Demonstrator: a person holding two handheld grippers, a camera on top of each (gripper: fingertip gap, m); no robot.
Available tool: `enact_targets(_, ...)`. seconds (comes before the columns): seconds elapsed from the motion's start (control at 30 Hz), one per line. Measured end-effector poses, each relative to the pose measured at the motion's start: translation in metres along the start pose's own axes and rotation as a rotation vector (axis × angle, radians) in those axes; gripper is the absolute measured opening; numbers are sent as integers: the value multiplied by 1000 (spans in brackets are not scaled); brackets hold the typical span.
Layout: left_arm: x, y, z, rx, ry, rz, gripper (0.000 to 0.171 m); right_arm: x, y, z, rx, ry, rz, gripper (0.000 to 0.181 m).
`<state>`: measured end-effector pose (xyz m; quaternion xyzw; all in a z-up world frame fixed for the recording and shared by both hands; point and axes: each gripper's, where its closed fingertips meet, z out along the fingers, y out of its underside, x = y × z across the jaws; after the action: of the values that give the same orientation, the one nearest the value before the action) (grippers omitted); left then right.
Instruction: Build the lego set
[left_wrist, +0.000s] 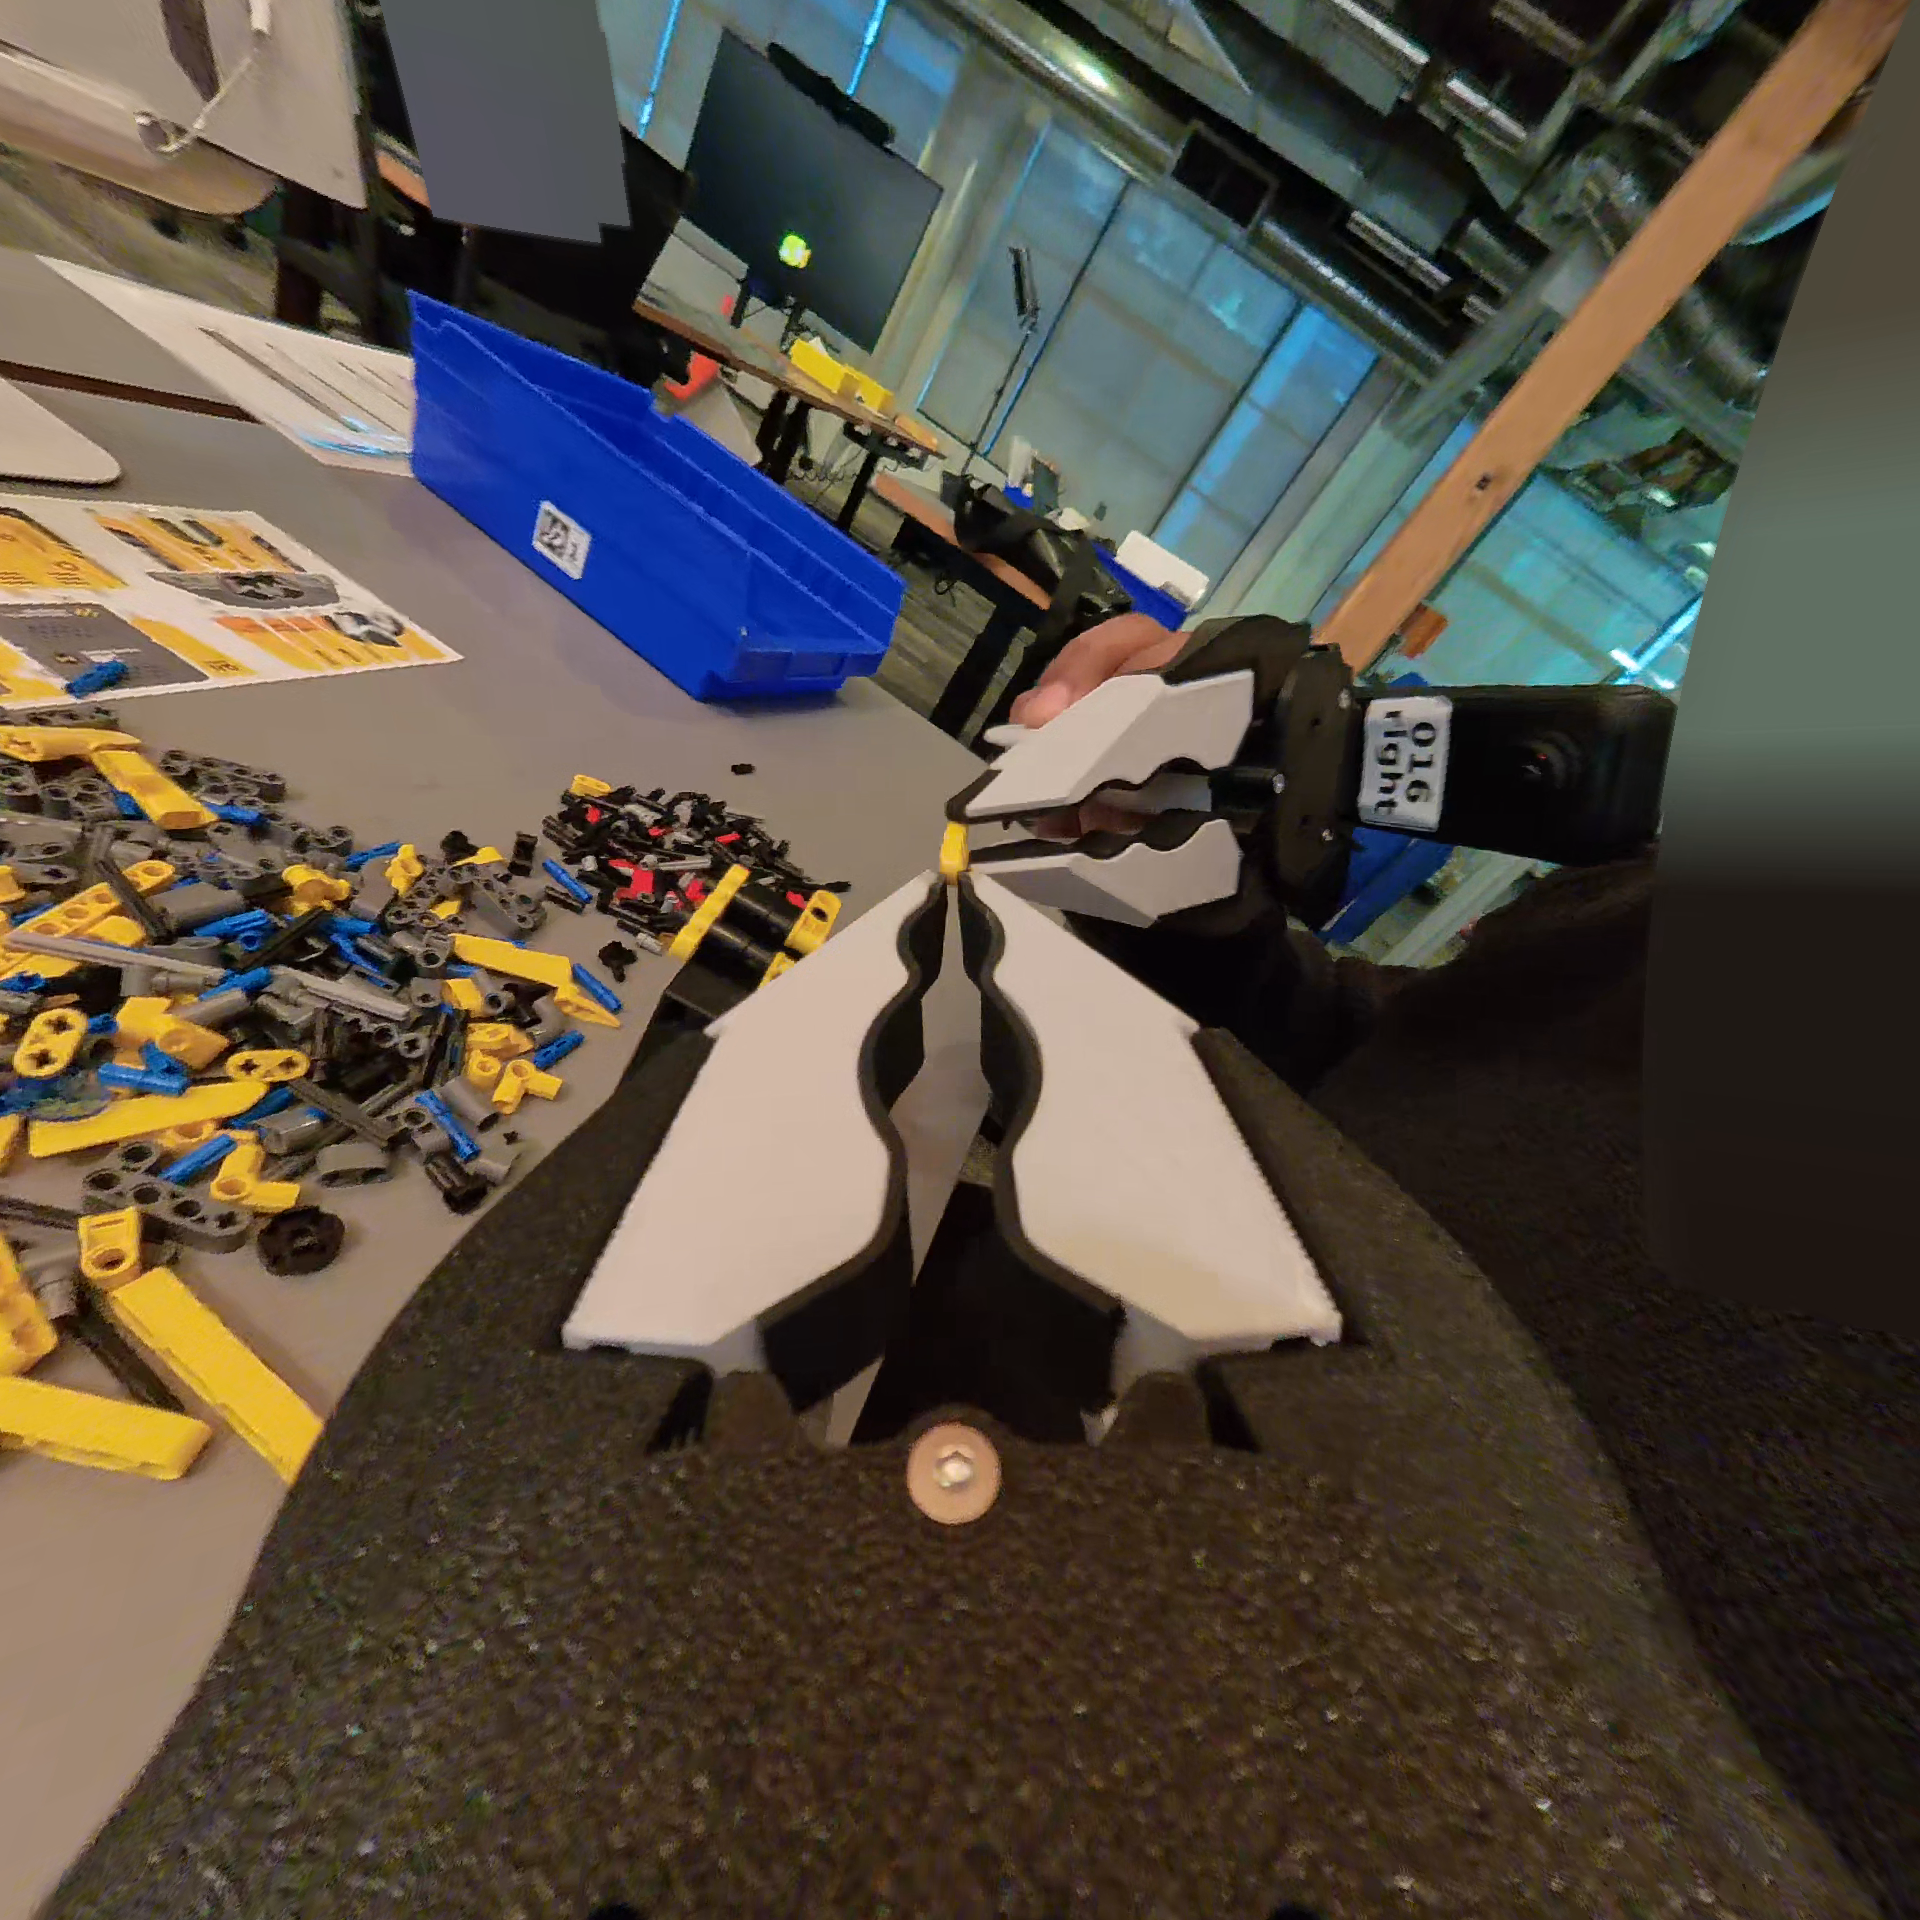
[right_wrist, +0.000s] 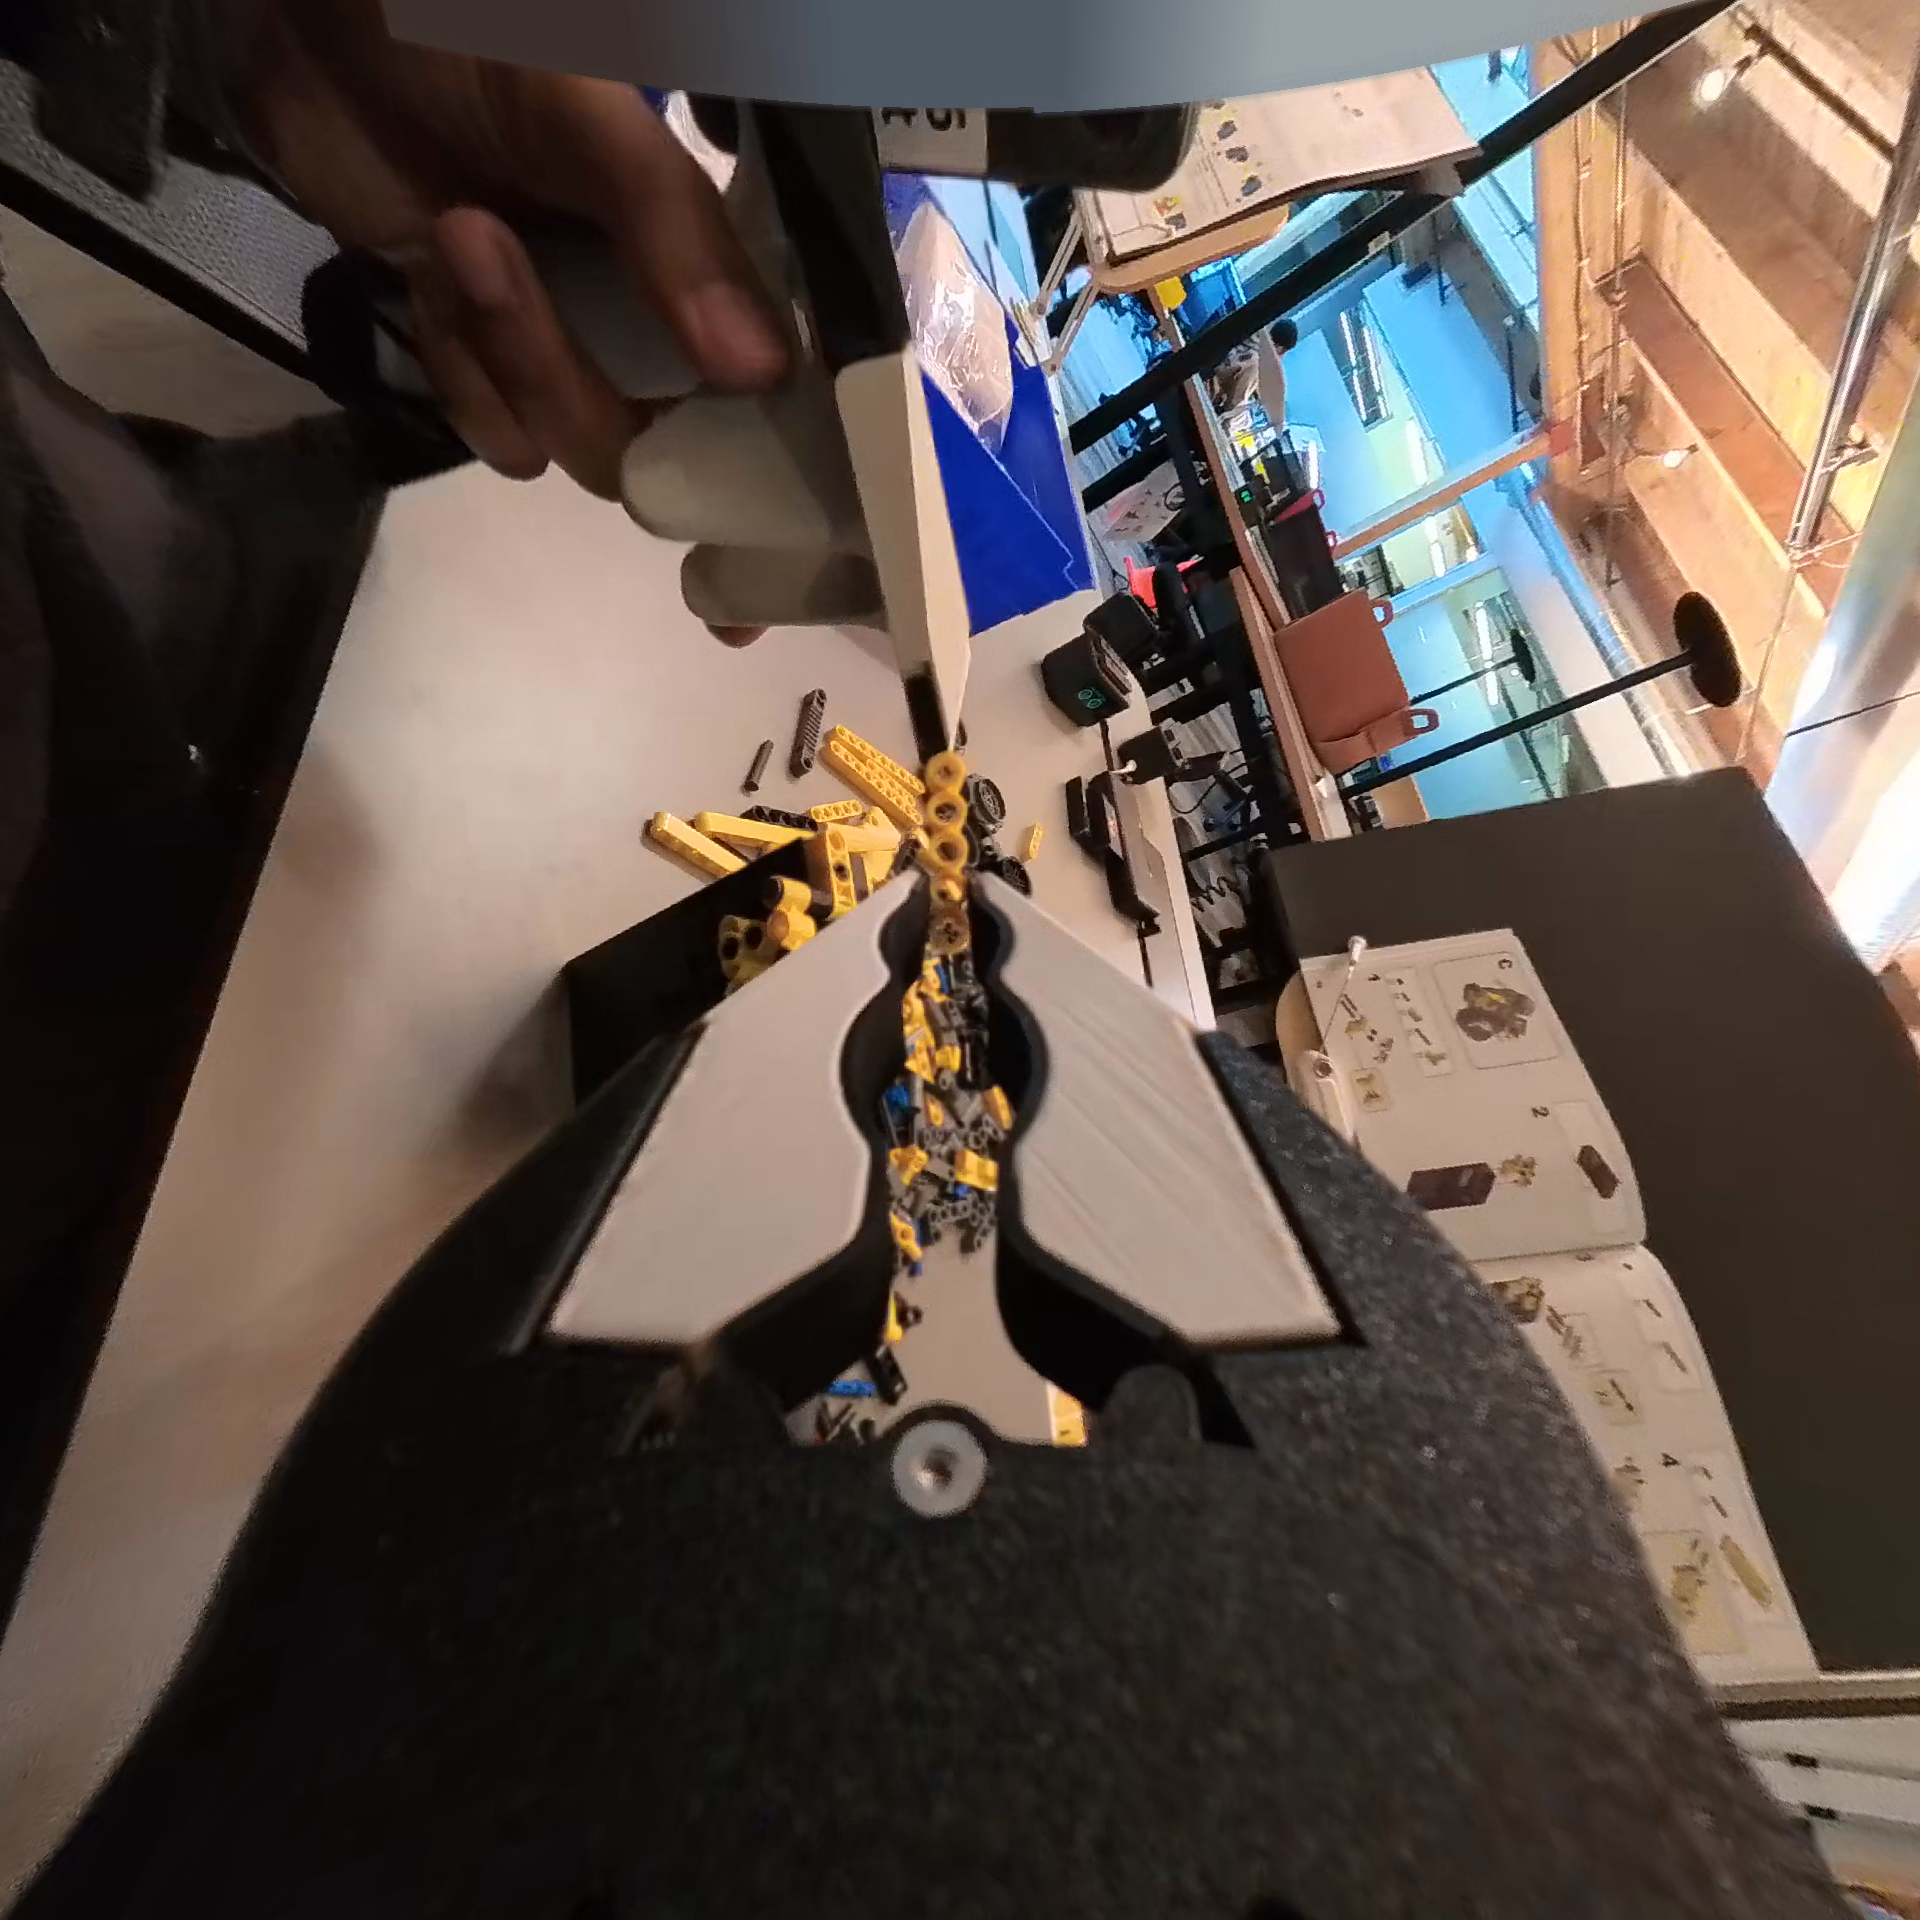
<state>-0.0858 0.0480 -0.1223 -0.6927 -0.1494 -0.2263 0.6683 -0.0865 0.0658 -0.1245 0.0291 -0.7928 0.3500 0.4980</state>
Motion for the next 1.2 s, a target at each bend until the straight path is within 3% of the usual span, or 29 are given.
enact_targets(0.43,-7,-2,-1,-8,-15,13,23,1,-6,5,23,-5,-55,5)
enact_targets(0.53,-9,-2,0,-18,-13,13,21,2,-8,8,43,-12,-53,5)
enact_targets(0.57,-10,-1,0,-29,-12,21,5,4,-7,9,46,-7,-56,5)
enact_targets(0.67,-11,-13,-3,-8,-11,83,3,14,-5,18,58,12,-27,6)
enact_targets(0.83,-34,-29,-4,8,-55,252,2,43,11,29,174,-10,270,25)
enact_targets(1.0,-53,-26,6,24,-53,390,2,60,7,14,496,-195,741,33)
enact_targets(1.2,-69,-4,14,-34,-85,441,3,27,51,37,324,-348,928,33)
